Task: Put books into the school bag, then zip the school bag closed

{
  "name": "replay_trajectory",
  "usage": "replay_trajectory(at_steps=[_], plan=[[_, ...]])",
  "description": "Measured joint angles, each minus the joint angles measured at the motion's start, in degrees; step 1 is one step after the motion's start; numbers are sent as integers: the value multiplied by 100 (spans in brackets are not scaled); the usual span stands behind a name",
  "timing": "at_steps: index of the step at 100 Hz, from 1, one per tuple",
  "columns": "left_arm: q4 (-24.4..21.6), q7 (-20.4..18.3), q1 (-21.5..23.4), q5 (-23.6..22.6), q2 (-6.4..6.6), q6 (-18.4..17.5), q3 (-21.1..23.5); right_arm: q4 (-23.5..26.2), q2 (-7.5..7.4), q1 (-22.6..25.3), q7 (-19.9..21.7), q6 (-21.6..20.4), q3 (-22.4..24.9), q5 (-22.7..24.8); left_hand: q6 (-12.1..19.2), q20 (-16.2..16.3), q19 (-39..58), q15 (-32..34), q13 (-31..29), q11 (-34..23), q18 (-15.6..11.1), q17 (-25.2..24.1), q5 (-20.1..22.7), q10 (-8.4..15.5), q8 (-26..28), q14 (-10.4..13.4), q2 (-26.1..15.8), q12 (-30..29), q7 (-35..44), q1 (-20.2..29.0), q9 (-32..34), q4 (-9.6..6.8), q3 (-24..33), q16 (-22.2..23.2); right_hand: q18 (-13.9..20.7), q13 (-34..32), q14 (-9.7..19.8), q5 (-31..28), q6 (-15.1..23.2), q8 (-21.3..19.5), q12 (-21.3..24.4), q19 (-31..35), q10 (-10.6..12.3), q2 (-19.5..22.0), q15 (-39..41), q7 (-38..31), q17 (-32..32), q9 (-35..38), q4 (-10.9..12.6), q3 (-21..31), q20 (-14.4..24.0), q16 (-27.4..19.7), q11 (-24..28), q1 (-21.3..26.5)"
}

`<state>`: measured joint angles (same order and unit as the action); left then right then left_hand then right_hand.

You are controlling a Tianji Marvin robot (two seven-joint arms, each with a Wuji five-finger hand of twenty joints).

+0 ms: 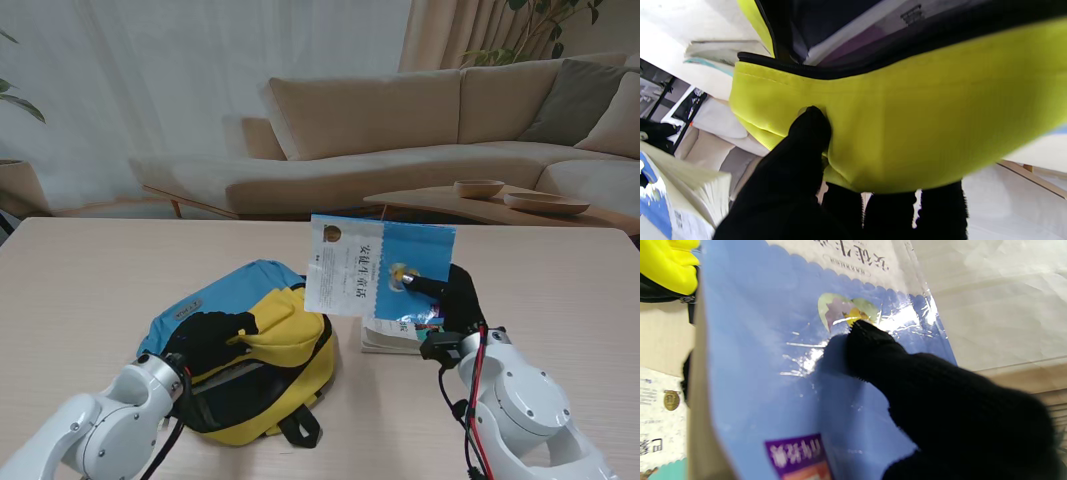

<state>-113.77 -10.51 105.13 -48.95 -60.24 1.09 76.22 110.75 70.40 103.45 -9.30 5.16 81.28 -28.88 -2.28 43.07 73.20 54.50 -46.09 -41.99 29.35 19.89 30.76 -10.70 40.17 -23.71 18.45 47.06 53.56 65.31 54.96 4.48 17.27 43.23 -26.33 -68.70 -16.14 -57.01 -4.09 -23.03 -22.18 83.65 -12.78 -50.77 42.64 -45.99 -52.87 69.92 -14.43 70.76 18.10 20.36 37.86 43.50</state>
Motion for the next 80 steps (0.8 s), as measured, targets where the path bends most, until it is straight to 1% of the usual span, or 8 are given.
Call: replay_trajectory(at_steps=[13,21,27,39,51,66,80], plan=[[-51,268,46,113,-44,-46,154,154,-53,91,282,352,99,46,0,13,58,82,-14,-118,44,41,0,-3,62,0,0,0,0,0,0,4,13,12,-4,-1,-60,-2,-43,0,0,77,-30,-17,159,-1,-120,4,-1,4,-114,0,57,0],[-86,323,53,302,-69,-72,244,206,-98,139,487,513,123,119,-3,30,82,173,-78,-269,57,140,0,-12,120,0,4,-39,0,-1,0,10,53,40,-43,-1,-98,-2,-82,0,0,137,-58,-20,251,-3,-175,5,-1,10,-148,0,78,0],[-105,376,57,327,-87,-112,311,240,-129,178,629,640,137,157,-3,66,122,221,-86,-380,63,144,0,-15,132,0,4,-123,0,-1,0,10,52,40,-50,-1,-113,-4,-93,0,0,146,-73,-22,298,-5,-201,57,-1,10,-153,0,81,0],[-137,478,63,434,-118,-140,432,298,-179,259,793,832,139,177,-5,79,132,276,-143,-399,85,209,0,-26,176,0,4,-134,0,-1,0,10,52,41,-74,-50,-145,-6,-137,0,0,171,-109,-25,364,-11,-271,57,-1,18,-167,0,81,0],[-165,542,67,479,-138,-208,568,338,-238,338,1120,986,143,250,-5,99,136,281,-203,-402,116,237,0,-62,178,0,6,-198,0,-2,52,10,52,41,-81,-62,-173,-6,-146,0,0,218,-126,-37,434,-15,-331,57,-1,20,-212,0,94,0],[-164,594,13,603,-144,-204,611,386,-319,415,1276,1112,45,416,-19,131,136,285,-203,-460,130,256,0,-67,209,0,7,-199,0,-2,53,10,52,42,-119,-62,-202,-7,-198,11,0,235,-161,-38,510,-22,-353,57,-1,22,-213,0,140,0],[-159,693,-29,651,-159,-168,612,382,-367,408,1317,1235,-180,638,-28,133,136,291,-203,-470,131,259,0,-71,235,0,8,-203,0,-2,53,10,53,42,-129,-63,-215,-7,-226,67,0,279,-168,-38,558,-26,-358,59,-1,22,-224,0,142,0]])
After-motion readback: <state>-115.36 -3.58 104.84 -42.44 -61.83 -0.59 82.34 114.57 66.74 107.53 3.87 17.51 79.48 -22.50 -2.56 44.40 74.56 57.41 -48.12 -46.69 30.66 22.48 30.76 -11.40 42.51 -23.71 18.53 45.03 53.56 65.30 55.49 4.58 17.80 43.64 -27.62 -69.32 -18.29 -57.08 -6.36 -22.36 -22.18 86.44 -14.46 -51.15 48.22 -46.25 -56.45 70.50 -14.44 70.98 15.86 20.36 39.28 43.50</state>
